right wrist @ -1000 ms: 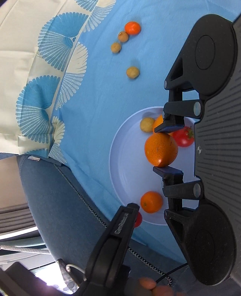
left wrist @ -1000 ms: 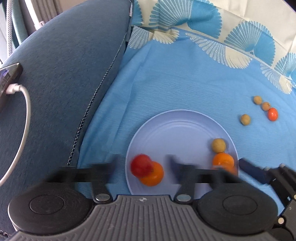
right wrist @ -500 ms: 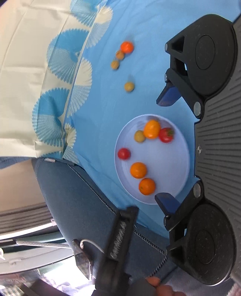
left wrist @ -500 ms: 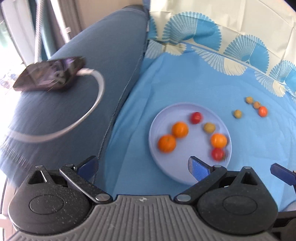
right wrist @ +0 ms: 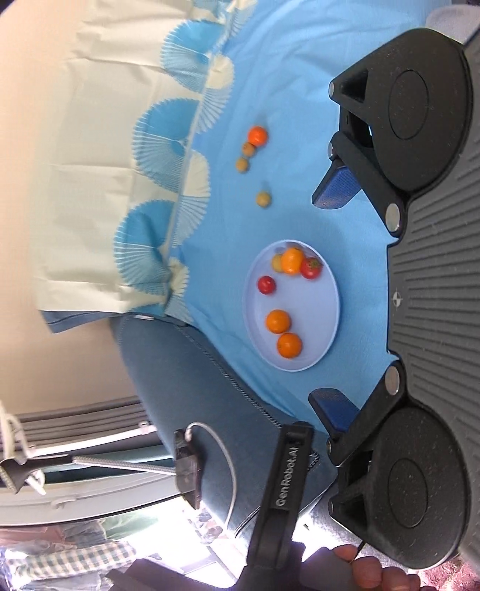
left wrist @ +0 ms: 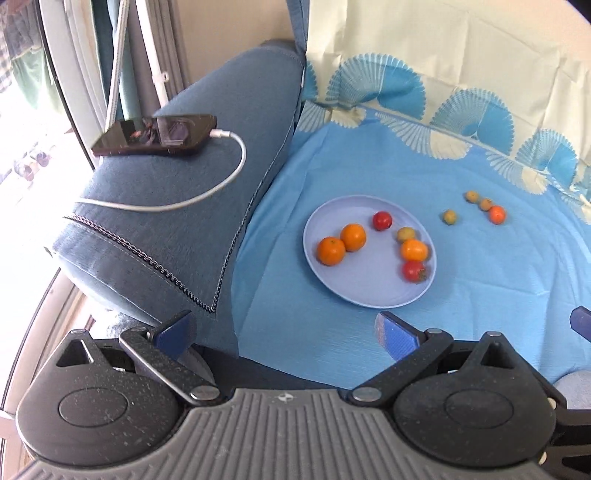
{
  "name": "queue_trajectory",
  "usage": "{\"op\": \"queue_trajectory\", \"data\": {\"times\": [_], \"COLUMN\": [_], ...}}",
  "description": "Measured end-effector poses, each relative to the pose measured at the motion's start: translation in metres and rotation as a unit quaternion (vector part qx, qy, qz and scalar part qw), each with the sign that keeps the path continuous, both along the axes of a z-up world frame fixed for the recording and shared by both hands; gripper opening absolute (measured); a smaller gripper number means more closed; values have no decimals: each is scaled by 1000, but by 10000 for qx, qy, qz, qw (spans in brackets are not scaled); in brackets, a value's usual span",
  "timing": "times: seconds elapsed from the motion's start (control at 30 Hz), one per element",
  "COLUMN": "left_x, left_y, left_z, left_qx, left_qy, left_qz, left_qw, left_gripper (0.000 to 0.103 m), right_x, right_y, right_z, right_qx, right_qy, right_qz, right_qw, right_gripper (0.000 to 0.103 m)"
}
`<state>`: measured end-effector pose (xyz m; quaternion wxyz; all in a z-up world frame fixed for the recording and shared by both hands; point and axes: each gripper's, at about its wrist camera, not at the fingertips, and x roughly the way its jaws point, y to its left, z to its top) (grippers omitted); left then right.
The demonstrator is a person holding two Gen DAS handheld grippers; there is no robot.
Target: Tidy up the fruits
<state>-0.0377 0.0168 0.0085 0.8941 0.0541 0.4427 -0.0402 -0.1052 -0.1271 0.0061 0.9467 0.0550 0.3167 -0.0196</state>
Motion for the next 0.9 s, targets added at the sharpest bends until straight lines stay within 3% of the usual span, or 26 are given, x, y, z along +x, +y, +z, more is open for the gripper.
{"op": "queue_trajectory", "data": {"times": [0.4,0.63,0.9], "left_x": [-22,-30,-33], "left_y": [7,7,16], "left_z": [28,37,39], "left_qx": [-149,-330,-412], "left_qy": [-527,-668,-661], "left_qz": [-47,-46,-9], "left_qw": [9985,9972,9970], "left_gripper": [103,103,103], "right_x": [-21,-34,-37], "right_y": [8,10,17], "right_z": [19,26,29], "right_qx": [-210,-415,-500], "right_qy": [-344,-647,-704], "right_qz": [-112,-138,-56], "right_qw": [9991,9969,9962], "right_gripper": [102,102,102]}}
